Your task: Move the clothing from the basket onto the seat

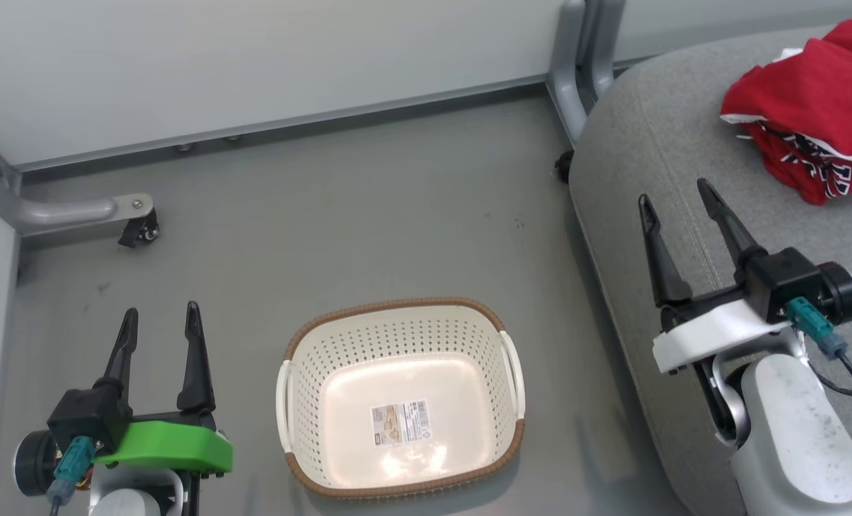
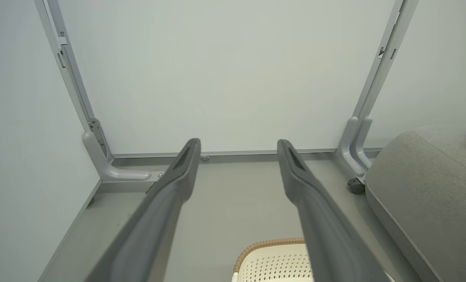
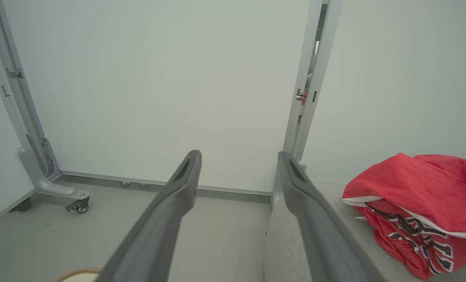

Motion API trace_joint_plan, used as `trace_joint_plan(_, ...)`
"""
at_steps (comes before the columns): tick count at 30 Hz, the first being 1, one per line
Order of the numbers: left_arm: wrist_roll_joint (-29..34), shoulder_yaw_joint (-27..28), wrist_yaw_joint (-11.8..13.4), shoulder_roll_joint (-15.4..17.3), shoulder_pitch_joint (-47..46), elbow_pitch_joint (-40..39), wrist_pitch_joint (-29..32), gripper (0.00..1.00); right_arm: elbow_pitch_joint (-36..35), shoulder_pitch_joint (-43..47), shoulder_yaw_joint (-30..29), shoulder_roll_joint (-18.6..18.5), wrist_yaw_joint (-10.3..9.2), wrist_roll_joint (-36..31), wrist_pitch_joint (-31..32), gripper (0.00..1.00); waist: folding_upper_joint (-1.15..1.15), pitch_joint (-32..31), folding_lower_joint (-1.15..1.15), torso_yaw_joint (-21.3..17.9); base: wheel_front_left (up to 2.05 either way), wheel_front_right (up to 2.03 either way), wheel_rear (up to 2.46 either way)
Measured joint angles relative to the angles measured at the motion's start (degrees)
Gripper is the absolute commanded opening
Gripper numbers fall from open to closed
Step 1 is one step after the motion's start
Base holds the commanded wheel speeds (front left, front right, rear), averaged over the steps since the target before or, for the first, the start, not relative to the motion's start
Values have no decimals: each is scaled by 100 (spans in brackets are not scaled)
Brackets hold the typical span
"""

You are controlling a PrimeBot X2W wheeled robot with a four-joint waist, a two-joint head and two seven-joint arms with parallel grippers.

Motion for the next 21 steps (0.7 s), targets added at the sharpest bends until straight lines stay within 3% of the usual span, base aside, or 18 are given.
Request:
trace_joint_plan(12,260,98,-108,-126,433,-96,1,100,-366,1007,67,275,0,202,1,100,0,-727,0,440,0,0,0)
trace_joint_plan(21,285,22,-156,-181,561,-231,1,100,-743,1539,35,302,0,82,0,100,0,-950,0,527,0,0,0)
